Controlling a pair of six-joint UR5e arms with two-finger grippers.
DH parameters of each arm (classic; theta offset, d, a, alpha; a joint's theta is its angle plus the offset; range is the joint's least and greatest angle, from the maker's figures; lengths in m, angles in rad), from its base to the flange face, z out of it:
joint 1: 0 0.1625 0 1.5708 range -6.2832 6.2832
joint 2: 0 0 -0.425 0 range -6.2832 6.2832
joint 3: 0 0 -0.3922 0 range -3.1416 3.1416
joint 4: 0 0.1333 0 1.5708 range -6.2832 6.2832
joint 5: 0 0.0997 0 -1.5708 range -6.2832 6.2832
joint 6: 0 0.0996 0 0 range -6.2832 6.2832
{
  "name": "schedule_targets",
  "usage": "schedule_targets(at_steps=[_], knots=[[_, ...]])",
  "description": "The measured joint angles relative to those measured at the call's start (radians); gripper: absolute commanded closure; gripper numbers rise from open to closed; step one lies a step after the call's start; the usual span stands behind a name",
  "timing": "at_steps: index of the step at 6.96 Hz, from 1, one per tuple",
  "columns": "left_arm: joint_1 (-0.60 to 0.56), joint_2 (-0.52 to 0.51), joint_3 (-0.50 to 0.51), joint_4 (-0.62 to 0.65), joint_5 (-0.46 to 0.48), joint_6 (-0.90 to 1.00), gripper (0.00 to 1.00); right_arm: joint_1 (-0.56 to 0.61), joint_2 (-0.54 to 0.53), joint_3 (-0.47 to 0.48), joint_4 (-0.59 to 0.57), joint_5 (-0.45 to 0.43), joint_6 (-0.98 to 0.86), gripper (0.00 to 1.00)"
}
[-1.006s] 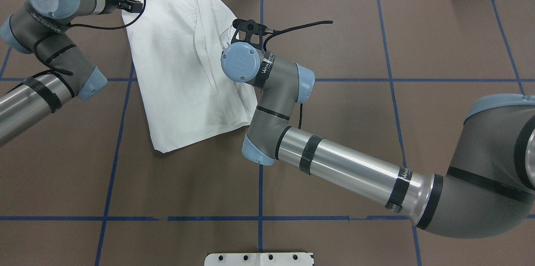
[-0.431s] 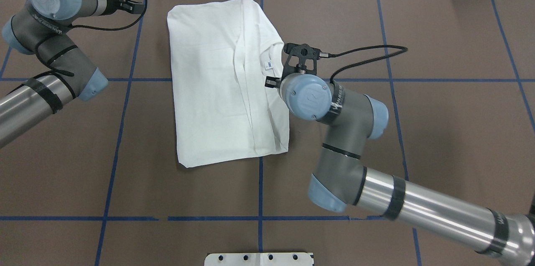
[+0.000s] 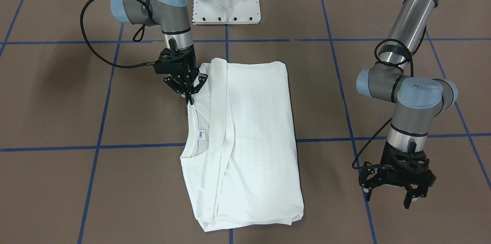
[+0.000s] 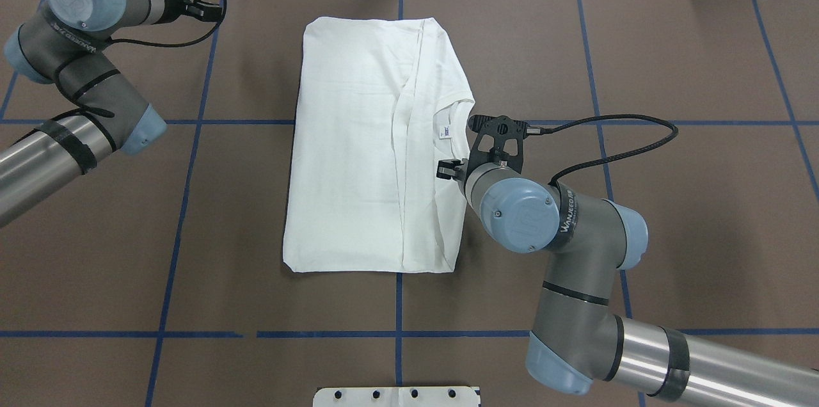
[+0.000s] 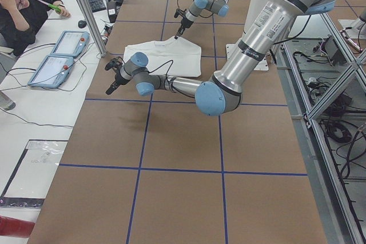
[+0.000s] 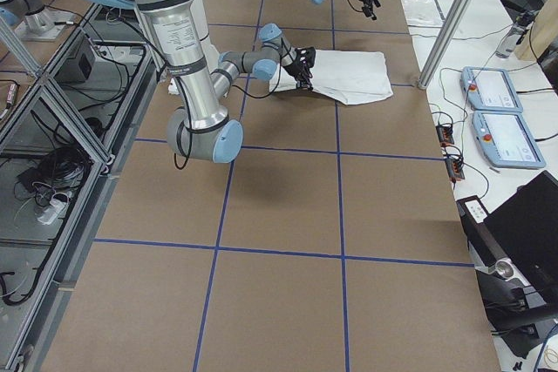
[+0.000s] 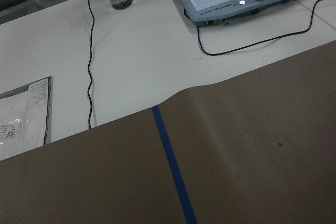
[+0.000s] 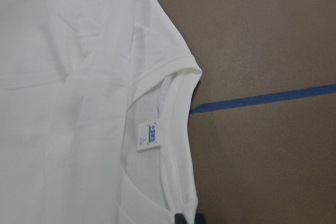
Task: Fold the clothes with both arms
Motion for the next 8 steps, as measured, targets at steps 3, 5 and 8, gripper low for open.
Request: schedule_targets(at_steps=[3, 5, 8], knots=[[0.000, 0.000, 0.000, 0.000, -0.001, 0.000, 0.00, 0.076, 0.042, 0.004, -0.066, 0.078, -0.083, 0.00], [0.000, 0.000, 0.000, 0.000, -0.013, 0.002, 0.00, 0.138, 0.279, -0.189, -0.185, 0.126, -0.108, 0.00], [0.000, 0.001, 0.000, 0.000, -0.060, 0.008, 0.00, 0.155, 0.563, -0.596, -0.208, 0.134, -0.122, 0.00]])
